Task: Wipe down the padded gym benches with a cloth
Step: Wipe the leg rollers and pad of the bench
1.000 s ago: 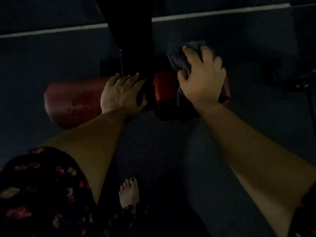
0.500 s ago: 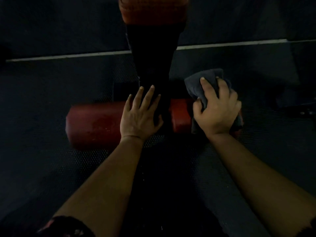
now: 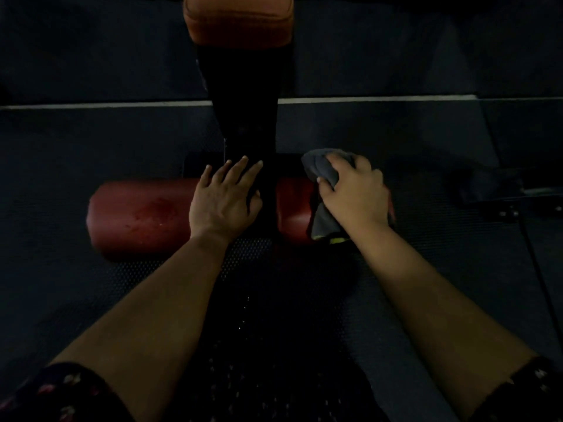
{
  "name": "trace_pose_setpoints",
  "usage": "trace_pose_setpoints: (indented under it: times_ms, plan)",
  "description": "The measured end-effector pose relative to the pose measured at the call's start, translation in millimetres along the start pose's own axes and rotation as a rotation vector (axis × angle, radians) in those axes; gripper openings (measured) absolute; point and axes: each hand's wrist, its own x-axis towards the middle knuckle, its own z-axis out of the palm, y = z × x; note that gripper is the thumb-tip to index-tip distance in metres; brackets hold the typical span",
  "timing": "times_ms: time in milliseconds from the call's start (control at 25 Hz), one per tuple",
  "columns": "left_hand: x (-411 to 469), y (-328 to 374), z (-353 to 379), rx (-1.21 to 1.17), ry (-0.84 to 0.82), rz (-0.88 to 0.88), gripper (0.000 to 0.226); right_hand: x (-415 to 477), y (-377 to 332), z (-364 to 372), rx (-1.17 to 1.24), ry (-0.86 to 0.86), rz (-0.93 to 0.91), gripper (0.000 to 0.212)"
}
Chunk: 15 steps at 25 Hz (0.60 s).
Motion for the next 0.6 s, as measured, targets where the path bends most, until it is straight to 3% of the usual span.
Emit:
trace_pose_setpoints:
  times_ms: [160, 280, 400, 520, 600]
  plan:
    - [2, -3, 3, 0.071, -0.084, -0.016, 0.064, -93, 34, 34, -0.008, 0.263, -0.118, 0.057]
    - [10, -3, 9, 0.150, -0.109, -0.060, 0.068, -128, 52, 64, -0.072, 0.292, -0.144, 0.053]
    - [6, -4, 9, 0.164, -0.091, -0.056, 0.068, -107, 35, 39, -0.062, 0.293, -0.008, 0.056]
    - [7, -3, 6, 0.165, -0.102, -0.039, 0.070, -34, 19, -7, -0.136, 0.091, 0.140, 0.062]
    - [6, -2, 4, 0.174, -0.111, -0.024, 0.071, 26, 15, -26, -0.104, -0.259, 0.184, 0.083]
